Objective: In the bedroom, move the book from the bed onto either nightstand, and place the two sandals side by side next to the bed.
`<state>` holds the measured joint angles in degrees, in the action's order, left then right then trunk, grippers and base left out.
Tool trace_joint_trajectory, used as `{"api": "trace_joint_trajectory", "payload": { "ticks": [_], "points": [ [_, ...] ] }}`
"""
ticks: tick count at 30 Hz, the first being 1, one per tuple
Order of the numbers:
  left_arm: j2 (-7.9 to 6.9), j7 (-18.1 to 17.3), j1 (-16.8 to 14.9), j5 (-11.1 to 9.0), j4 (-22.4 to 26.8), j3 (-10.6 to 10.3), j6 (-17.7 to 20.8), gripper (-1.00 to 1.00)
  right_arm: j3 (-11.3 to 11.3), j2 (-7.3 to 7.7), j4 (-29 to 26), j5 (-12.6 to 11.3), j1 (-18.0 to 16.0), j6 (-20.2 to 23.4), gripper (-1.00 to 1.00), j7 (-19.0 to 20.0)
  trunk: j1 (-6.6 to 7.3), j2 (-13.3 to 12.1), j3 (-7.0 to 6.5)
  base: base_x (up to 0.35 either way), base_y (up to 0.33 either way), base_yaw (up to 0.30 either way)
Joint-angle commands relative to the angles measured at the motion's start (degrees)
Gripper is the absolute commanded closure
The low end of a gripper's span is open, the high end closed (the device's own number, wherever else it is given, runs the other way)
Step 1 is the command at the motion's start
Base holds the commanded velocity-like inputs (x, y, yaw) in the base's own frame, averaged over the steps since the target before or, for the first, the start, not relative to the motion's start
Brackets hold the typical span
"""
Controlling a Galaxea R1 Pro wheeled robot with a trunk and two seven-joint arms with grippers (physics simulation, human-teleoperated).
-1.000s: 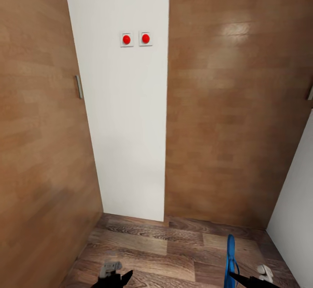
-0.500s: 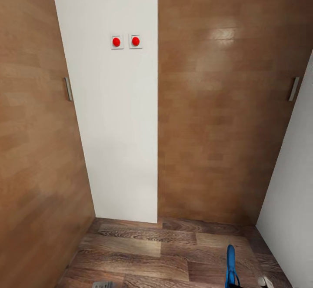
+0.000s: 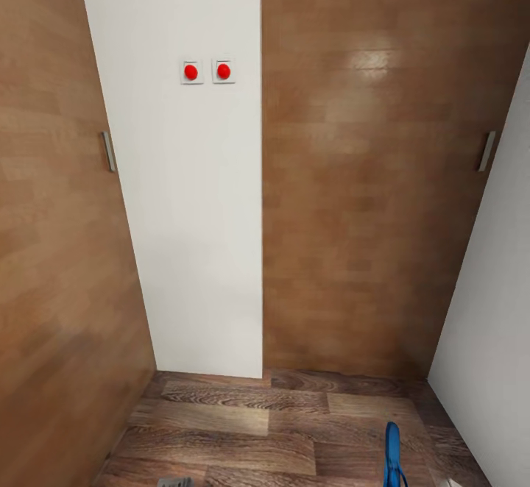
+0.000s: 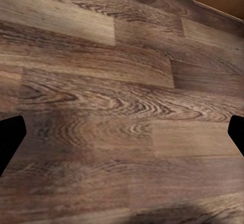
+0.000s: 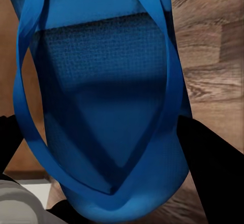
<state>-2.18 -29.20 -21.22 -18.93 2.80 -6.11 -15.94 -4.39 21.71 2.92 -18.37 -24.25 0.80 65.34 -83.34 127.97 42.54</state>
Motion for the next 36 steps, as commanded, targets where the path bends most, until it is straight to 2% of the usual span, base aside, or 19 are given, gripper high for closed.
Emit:
{"api": "trace_joint_trajectory", "payload": {
  "ticks": [1,21,36],
  "points": [
    [-0.02,-0.2,0.0,-0.5,-0.1,-0.5,-0.2,-1.0,-0.5,0.01,0.3,0.2,-0.1,0.0,1.0,0.2,0.01,0.0,0.06,0.0,0.0,-0.047],
    [0.1,-0.2,0.0,-0.5,0.0,-0.5,-0.3,-1.0,-0.4,0.0,0.3,0.2,-0.1,-0.3,1.0,0.2,0.01,0.0,-0.64,0.0,0.0,-0.13],
    [0.16,-0.2,0.0,-0.5,0.0,-0.5,-0.3,-1.0,-0.4,0.0,0.3,0.2,-0.1,-0.3,1.0,0.2,0.01,0.0,-0.5,0.0,0.0,-0.012]
  ]
}}
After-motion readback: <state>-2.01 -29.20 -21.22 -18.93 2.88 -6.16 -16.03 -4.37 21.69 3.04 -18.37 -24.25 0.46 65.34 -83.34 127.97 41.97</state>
